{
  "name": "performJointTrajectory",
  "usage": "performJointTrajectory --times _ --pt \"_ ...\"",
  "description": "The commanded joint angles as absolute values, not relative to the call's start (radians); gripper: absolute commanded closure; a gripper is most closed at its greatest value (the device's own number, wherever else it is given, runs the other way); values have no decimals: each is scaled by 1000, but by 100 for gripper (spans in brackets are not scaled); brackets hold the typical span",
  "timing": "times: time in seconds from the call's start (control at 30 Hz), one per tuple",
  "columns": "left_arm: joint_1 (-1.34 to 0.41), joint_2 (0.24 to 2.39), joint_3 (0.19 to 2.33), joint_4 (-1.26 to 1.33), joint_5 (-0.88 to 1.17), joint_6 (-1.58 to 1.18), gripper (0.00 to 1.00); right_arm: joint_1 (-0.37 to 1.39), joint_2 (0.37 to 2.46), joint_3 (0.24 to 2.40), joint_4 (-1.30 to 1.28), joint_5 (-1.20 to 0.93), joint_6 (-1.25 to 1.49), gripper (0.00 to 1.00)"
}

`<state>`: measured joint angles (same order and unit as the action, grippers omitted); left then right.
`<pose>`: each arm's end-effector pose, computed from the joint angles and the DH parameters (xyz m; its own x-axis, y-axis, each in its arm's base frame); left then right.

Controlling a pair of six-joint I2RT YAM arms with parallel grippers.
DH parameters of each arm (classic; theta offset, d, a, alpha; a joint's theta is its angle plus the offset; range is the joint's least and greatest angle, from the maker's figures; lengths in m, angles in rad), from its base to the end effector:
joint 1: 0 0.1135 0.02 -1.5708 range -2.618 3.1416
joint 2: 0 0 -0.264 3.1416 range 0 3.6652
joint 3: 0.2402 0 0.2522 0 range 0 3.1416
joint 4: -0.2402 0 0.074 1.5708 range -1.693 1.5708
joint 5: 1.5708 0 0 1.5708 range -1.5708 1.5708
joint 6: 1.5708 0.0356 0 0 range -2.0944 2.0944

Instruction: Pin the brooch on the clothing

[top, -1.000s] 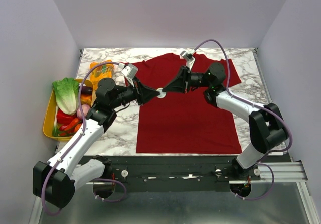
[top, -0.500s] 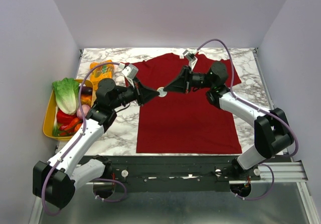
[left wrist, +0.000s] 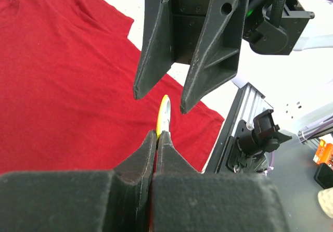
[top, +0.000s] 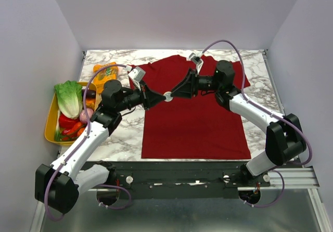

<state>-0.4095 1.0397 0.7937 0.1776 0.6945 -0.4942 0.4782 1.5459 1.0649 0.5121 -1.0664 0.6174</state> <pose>0.2107 -0.1163 0.3327 -0.4781 -0.1898 -0.8575 0.7552 0.4096 -0.5117 0.2960 0.1885 0.3201 -0.5560 0.0270 -0.8307 -0.8308 0.0132 0.5564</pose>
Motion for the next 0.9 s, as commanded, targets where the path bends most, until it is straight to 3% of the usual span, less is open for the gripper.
performJointTrajectory --times 0.0,0.53,0.73,0.87 --pt "-407 1049 838 163 733 -480 100 479 1517 1115 387 -1049 522 46" --pt "-407 1048 838 146 726 -482 100 525 1537 1152 307 -993 465 34" --pt "-407 1043 834 150 723 -488 100 531 1539 1147 308 -983 466 38" --pt "-407 1042 838 152 724 -492 100 529 1537 1149 295 -979 459 48"
